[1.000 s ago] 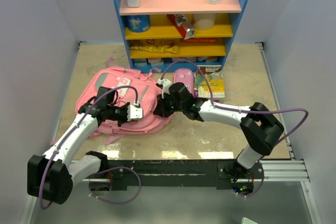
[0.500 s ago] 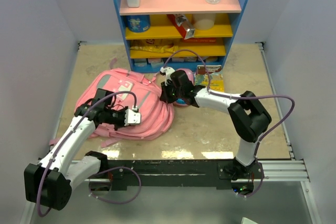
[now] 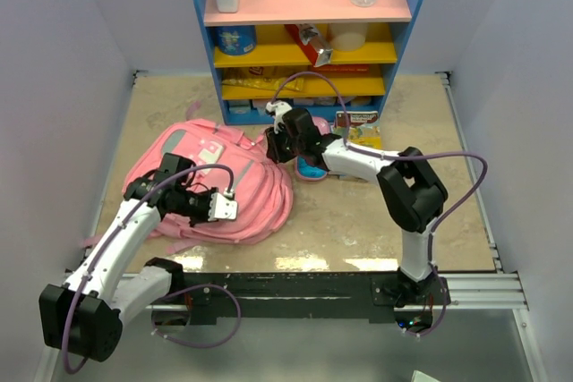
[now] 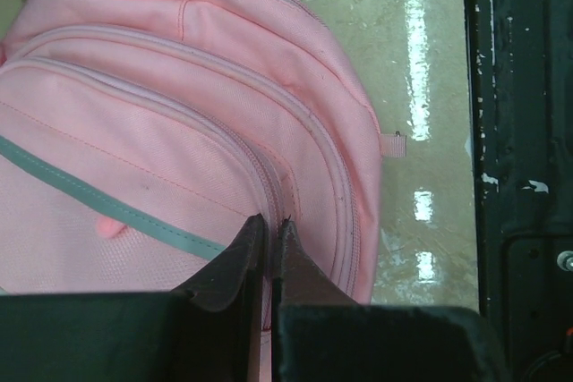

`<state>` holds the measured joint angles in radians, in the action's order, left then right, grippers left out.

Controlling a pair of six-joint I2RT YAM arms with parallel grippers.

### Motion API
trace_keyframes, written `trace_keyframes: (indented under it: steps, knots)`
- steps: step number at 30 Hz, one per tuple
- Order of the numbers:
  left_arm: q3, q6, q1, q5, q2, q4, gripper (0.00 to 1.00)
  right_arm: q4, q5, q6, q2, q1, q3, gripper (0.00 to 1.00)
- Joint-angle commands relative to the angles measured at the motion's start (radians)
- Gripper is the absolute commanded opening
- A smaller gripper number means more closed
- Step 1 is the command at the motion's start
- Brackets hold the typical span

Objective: Pack the student bag
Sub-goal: Zip the student bag at the center of the board.

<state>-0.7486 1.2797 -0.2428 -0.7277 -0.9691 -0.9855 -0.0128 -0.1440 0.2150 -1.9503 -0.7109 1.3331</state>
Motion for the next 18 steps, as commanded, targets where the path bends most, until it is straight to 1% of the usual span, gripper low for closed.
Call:
trace_keyframes:
  steps: [1, 4, 6, 7, 9, 10, 11, 14, 18]
  knots:
    - [-0.005, -0.043, -0.001, -0.026, 0.029, -0.038, 0.0, 0.073, 0.159, -0.009, 0.099, 0.031, -0.004, 0.38]
    - [0.002, -0.075, 0.007, -0.007, 0.056, 0.011, 0.0, 0.074, 0.161, 0.007, 0.158, 0.031, -0.061, 0.45]
    - [0.009, -0.063, 0.013, 0.017, 0.066, 0.016, 0.0, 0.091, 0.153, 0.035, 0.185, 0.03, -0.093, 0.45]
    - [0.021, -0.031, 0.014, 0.037, 0.069, 0.012, 0.0, 0.099, 0.146, 0.041, 0.188, 0.031, -0.121, 0.45]
    - [0.041, 0.016, 0.014, 0.134, 0.067, -0.002, 0.0, 0.12, 0.146, 0.056, 0.179, 0.028, -0.136, 0.45]
    - [0.066, 0.073, 0.014, 0.169, 0.069, -0.024, 0.0, 0.128, 0.126, 0.066, 0.169, 0.028, -0.14, 0.44]
    - [0.078, 0.092, 0.013, 0.236, 0.07, -0.03, 0.0, 0.132, 0.104, 0.073, 0.156, 0.027, -0.135, 0.44]
    - [0.112, 0.13, 0.02, 0.296, 0.092, -0.059, 0.0, 0.152, 0.098, 0.092, 0.105, 0.004, -0.101, 0.44]
    - [0.126, 0.147, 0.022, 0.274, 0.128, -0.091, 0.0, 0.145, 0.106, 0.084, 0.002, -0.03, 0.013, 0.45]
